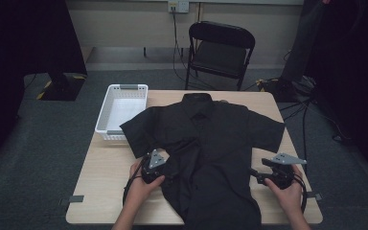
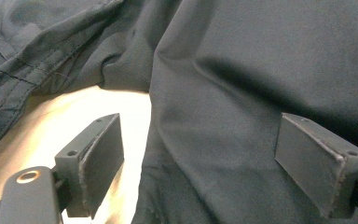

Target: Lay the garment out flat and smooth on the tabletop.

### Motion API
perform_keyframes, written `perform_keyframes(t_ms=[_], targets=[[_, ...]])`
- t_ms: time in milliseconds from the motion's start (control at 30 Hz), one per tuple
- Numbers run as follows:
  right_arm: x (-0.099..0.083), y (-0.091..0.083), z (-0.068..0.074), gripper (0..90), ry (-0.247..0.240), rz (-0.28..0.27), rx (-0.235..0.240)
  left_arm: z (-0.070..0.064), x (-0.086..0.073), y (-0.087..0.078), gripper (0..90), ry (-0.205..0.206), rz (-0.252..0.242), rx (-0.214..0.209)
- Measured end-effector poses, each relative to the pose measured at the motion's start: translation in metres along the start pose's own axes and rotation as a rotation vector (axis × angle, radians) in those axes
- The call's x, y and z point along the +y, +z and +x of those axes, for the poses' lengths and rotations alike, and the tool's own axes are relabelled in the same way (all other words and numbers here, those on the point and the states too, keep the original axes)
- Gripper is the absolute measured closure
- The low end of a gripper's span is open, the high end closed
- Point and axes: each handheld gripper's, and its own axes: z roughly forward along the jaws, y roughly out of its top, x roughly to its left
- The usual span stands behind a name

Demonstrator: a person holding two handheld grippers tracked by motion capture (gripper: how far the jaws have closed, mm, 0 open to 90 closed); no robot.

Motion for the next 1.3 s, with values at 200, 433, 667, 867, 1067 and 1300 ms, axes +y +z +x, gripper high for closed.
perform_keyframes(t_ms=[200, 433, 667, 867, 1067, 1300], targets=[[-0.009, 0.011, -0.017, 12.7, -0.021, 0.099, -0.012, 0.0, 0.0, 0.0, 15.4, 0.0, 0.001, 0.0], [-0.01, 0.014, -0.018, 11.6, -0.045, 0.121, -0.02, 0.0, 0.0, 0.0, 15.4, 0.0, 0.001, -0.001], [-0.011, 0.014, -0.017, 11.5, -0.047, 0.12, -0.021, 0.001, 0.001, -0.008, 34.2, 0.01, -0.027, -0.016], [-0.011, 0.014, -0.017, 11.5, -0.046, 0.12, -0.021, 0.007, 0.003, -0.016, 47.0, -0.021, -0.034, 0.054], [-0.011, 0.014, -0.017, 11.5, -0.046, 0.12, -0.021, 0.008, 0.002, -0.017, 77.0, -0.016, 0.021, 0.036], [-0.011, 0.014, -0.018, 11.5, -0.047, 0.12, -0.02, 0.0, 0.0, -0.032, 88.6, 0.023, 0.03, -0.004]])
